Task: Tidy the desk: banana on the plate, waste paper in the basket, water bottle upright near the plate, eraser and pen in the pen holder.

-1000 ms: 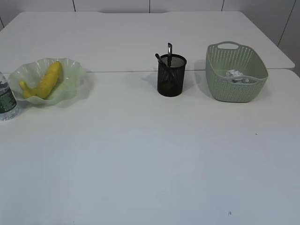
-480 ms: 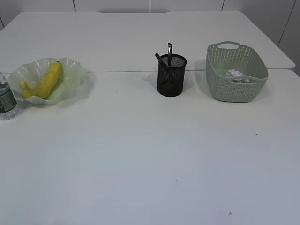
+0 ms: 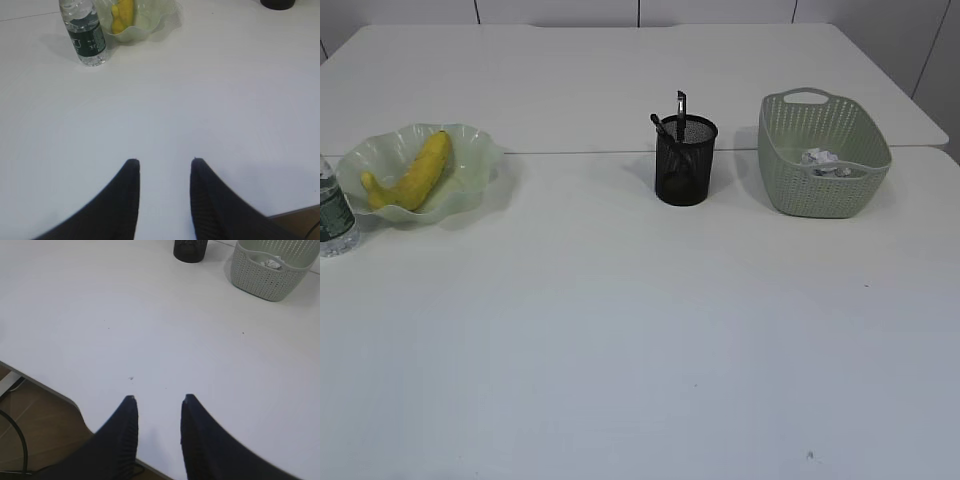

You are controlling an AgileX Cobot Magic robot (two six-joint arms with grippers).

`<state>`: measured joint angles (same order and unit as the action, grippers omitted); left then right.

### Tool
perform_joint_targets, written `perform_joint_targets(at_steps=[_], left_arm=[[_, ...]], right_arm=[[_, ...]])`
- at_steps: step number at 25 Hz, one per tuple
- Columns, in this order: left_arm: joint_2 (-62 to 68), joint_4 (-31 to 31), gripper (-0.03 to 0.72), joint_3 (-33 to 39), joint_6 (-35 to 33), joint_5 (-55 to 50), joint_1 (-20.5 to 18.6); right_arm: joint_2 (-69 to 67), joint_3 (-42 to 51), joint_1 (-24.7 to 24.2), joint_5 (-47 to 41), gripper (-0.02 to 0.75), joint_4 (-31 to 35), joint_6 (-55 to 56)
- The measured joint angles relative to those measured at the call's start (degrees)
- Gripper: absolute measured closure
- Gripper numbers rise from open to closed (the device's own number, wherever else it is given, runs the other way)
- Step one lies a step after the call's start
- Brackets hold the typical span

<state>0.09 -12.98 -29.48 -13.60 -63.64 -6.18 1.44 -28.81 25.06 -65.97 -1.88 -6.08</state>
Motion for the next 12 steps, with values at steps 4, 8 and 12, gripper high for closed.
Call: perform_joint_targets(at_steps=[4,8,12], left_arm=[[0.00,0.00,0.455,0.00,0.00,0.00,0.00],[0.00,0.00,0.455,0.00,0.00,0.00,0.00],[0.00,0.00,0.455,0.00,0.00,0.00,0.00]], right_arm=[[0.00,0.00,-2.35,0.00,0.511,0.00,0.07],[0.00,0.00,-8.01,0.04,0.511,0.00,0.07],[0.00,0.00,-15.00,0.04,0.511,0.00,0.07]])
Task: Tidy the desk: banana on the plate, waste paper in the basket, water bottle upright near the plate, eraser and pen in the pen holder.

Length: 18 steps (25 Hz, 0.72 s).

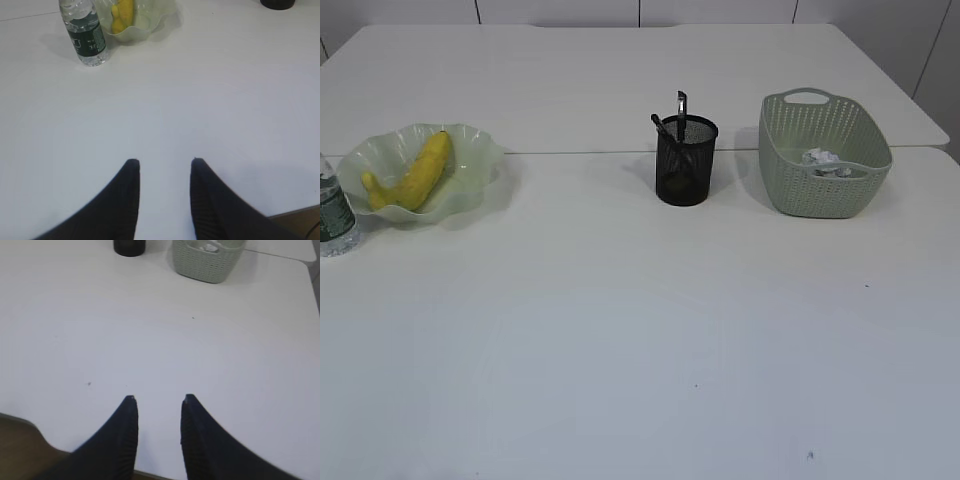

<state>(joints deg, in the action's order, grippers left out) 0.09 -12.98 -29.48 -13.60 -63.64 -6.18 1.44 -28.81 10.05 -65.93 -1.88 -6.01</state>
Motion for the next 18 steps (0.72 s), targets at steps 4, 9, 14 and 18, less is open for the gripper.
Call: perform_joint_targets(at_steps=[4,9,14,18], left_arm=[[0.00,-0.13,0.455,0.00,0.00,0.00,-0.36],[0.00,-0.13,0.455,0.00,0.00,0.00,-3.86],[0.00,-0.13,0.455,0.00,0.00,0.00,-5.22],[0.00,-0.13,0.455,0.00,0.00,0.00,-5.32]], right_arm=[[0.00,0.00,-5.77,0.00,0.510,0.00,0.00],[0.00,0.00,-9.51,0.00,0.510,0.00,0.00],[0.00,0.00,-10.82,0.00,0.510,0.00,0.00],[0.00,0.00,-10.91,0.00,0.510,0.00,0.00]])
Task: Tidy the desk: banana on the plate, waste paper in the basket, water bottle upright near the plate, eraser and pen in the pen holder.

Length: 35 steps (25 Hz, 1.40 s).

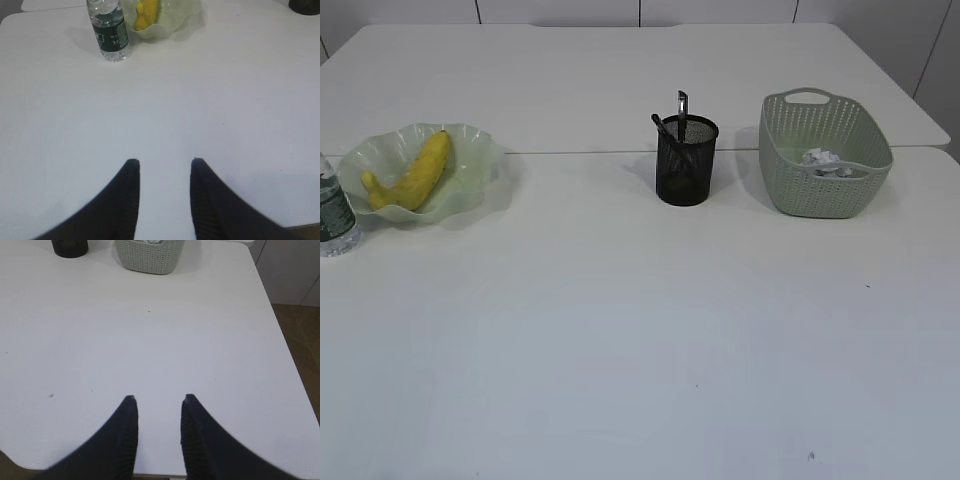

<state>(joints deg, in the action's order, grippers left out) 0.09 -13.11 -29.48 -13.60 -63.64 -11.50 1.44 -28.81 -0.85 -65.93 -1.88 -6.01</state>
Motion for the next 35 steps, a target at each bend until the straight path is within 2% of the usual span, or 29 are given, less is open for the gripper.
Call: perform_joint_targets(at_steps=[35], left_arm=[[0.00,0.00,0.455,0.00,-0.04,0.00,0.00]], right_arm=[[0.00,0.00,0.00,0.09,0.510,0.05,0.00]])
